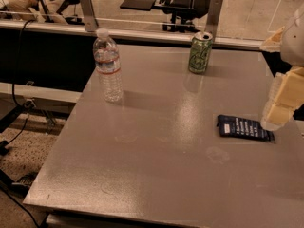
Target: Pick rxbar blueberry
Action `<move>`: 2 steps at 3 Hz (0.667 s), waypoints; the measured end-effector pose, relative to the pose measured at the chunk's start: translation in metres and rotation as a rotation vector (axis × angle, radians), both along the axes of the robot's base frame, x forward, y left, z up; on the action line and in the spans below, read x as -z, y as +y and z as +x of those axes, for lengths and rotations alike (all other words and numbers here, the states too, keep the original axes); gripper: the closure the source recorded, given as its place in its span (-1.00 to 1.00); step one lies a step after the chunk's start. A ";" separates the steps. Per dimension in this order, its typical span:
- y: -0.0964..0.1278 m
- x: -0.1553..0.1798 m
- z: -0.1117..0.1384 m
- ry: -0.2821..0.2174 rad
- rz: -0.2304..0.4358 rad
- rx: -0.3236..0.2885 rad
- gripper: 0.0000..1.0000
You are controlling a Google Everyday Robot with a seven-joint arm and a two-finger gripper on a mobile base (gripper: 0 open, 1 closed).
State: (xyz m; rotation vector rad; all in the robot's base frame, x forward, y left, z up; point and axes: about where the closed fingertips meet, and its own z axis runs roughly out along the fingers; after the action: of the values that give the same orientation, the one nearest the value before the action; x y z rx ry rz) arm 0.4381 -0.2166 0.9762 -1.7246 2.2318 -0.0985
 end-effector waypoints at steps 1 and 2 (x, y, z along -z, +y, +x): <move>0.000 0.002 0.001 0.002 -0.002 -0.003 -1.00; -0.004 0.021 0.011 0.020 -0.017 -0.033 -1.00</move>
Offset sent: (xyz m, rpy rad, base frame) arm 0.0212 -0.0098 -0.0494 -0.0358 0.0641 0.0692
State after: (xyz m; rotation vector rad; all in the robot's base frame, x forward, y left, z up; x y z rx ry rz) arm 0.4487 -0.2203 0.9550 -1.7778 2.2223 -0.0928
